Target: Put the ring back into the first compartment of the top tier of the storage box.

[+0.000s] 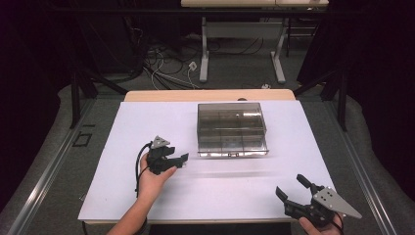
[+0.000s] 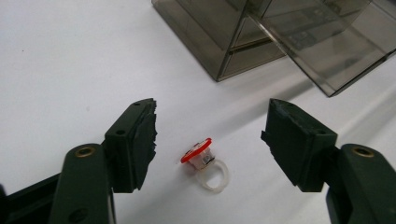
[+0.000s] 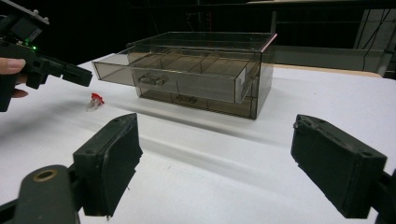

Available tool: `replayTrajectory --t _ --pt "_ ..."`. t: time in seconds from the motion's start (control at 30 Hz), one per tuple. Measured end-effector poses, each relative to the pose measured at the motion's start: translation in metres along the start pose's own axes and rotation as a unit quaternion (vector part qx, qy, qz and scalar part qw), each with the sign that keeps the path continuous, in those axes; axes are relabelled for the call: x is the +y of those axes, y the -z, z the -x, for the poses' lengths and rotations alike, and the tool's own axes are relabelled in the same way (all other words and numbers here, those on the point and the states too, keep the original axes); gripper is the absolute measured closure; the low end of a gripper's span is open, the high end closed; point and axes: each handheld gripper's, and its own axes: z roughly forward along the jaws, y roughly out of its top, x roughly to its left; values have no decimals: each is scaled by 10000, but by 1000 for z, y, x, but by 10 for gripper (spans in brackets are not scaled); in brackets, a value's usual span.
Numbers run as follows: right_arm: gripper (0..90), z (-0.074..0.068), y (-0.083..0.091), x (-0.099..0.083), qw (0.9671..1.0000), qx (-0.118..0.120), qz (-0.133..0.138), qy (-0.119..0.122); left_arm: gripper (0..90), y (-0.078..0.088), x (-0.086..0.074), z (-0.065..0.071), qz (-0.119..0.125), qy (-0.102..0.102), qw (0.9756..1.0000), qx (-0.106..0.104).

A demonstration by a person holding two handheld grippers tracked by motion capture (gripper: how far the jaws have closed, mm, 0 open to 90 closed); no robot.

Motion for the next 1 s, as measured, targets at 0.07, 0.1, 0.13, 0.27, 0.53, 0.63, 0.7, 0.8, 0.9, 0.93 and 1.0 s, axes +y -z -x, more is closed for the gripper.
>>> replayTrajectory --t 0.07,0.1,0.13,0.27,0.53,0.63,0.7,0.8,0.9,0.93,1.0 --pt "150 0 0 0 10000 14 2 17 364 -2 -1 0 -16 40 10000 19" --pt "150 0 0 0 10000 7 -5 22 369 -4 -1 -1 -114 78 9999 -22" --pt "150 0 0 0 10000 13 1 20 371 -6 -2 0 -48 115 9999 16" --pt "150 0 0 0 10000 16 2 3 402 -11 -4 1 -133 142 9998 27" --pt "150 1 0 0 10000 16 0 5 460 -17 -5 1 -289 210 9993 98" --pt "150 0 0 0 10000 35 -10 -21 480 -21 -5 2 -339 260 9990 132" --pt "150 0 0 0 10000 34 -9 -19 484 -23 -6 3 -376 287 9988 140" --pt "150 1 1 0 10000 33 -1 11 505 -26 -6 3 -451 307 9983 180" --pt "150 2 0 0 10000 40 12 11 523 -27 -6 2 -497 365 9979 203" --pt "150 2 0 0 10000 37 17 3 528 -28 -6 3 -516 369 9977 239" --pt "150 1 0 0 10000 49 9 8 540 -28 -6 3 -534 358 9976 256"
